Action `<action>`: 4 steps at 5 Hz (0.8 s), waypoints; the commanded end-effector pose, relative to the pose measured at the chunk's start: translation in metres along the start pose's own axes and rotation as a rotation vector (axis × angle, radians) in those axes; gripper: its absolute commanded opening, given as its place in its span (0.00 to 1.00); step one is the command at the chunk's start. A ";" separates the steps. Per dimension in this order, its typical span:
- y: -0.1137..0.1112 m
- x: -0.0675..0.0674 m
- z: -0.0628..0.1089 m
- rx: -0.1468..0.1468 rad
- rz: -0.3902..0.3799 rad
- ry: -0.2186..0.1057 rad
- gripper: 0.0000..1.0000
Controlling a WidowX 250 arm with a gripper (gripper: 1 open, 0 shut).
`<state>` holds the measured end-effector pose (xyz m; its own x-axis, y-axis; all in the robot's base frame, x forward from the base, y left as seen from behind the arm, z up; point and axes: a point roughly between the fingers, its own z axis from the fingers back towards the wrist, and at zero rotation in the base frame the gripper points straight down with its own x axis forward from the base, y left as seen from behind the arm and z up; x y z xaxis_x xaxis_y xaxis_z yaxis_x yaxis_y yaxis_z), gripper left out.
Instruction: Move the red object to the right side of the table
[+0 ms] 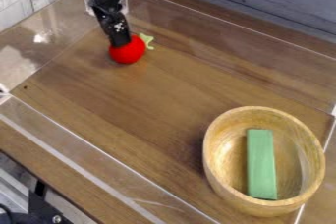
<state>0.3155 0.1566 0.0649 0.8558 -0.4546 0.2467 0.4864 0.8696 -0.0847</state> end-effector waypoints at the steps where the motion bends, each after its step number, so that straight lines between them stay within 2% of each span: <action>1: 0.004 0.006 0.021 0.057 -0.019 -0.047 1.00; 2: 0.007 0.008 0.016 0.032 -0.075 -0.056 1.00; 4: 0.006 0.019 -0.007 -0.026 -0.200 -0.025 1.00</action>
<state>0.3271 0.1480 0.0443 0.7622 -0.5896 0.2671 0.6331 0.7651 -0.1177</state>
